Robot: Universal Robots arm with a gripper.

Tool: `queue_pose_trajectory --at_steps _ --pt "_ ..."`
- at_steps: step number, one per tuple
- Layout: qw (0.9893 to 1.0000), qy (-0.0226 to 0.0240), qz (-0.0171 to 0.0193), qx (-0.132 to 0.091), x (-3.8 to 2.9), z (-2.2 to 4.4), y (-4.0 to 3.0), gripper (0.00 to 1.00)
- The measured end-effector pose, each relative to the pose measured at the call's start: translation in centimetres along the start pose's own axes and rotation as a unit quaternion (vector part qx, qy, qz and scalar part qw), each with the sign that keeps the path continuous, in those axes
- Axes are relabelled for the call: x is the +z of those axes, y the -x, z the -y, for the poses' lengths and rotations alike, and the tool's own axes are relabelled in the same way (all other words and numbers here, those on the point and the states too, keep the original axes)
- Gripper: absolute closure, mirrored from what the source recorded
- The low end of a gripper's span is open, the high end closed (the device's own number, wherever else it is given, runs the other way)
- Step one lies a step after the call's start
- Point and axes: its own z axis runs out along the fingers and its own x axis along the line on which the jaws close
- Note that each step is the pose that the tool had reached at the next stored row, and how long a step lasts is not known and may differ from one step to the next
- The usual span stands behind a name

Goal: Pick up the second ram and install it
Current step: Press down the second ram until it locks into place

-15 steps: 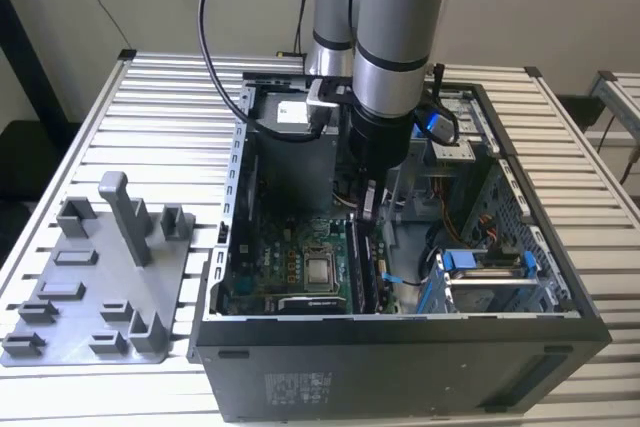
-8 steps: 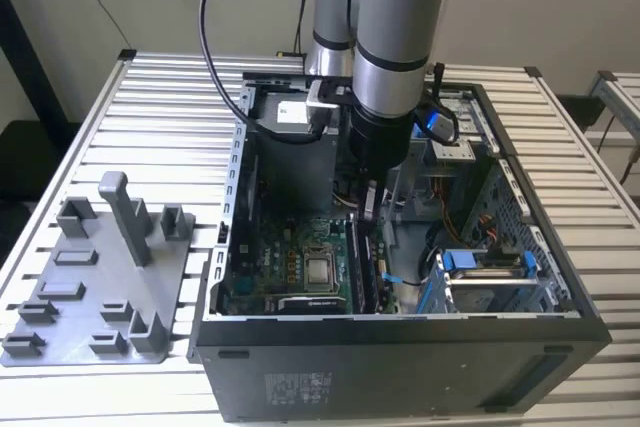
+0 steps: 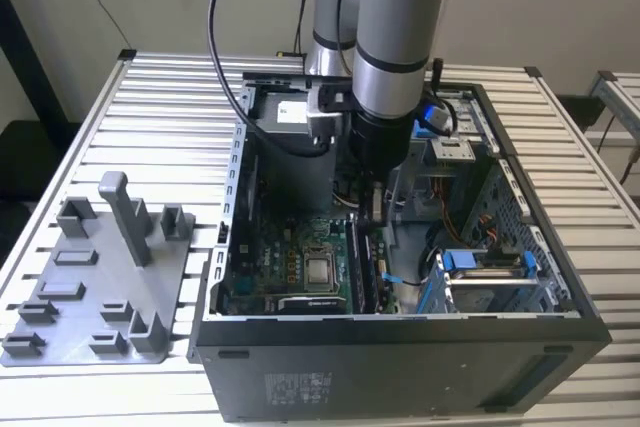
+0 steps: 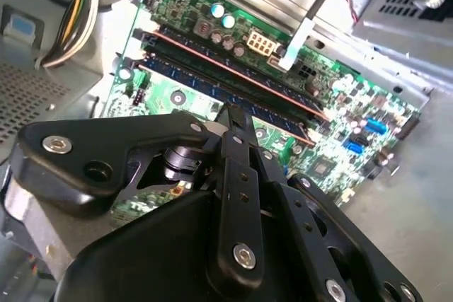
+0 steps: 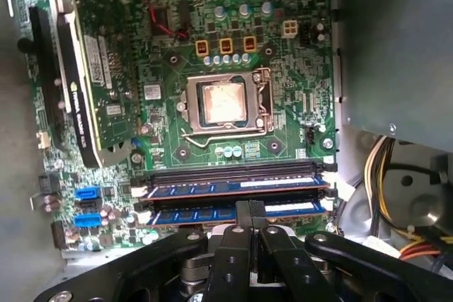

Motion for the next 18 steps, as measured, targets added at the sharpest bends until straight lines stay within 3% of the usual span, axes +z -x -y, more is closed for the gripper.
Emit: queue_pose_trajectory --at_steps 7,8,12,18 --pt "0.9988 0.0006 0.0039 -0.049 0.17 0.00 0.00 0.89" --pt "0.9988 0.0030 0.0039 -0.049 0.17 0.00 0.00 0.89" --pt "0.9988 0.0042 0.0038 -0.049 0.17 -0.01 0.00 0.89" --pt "0.9986 0.0173 0.0036 -0.050 0.66 0.05 0.02 0.89"
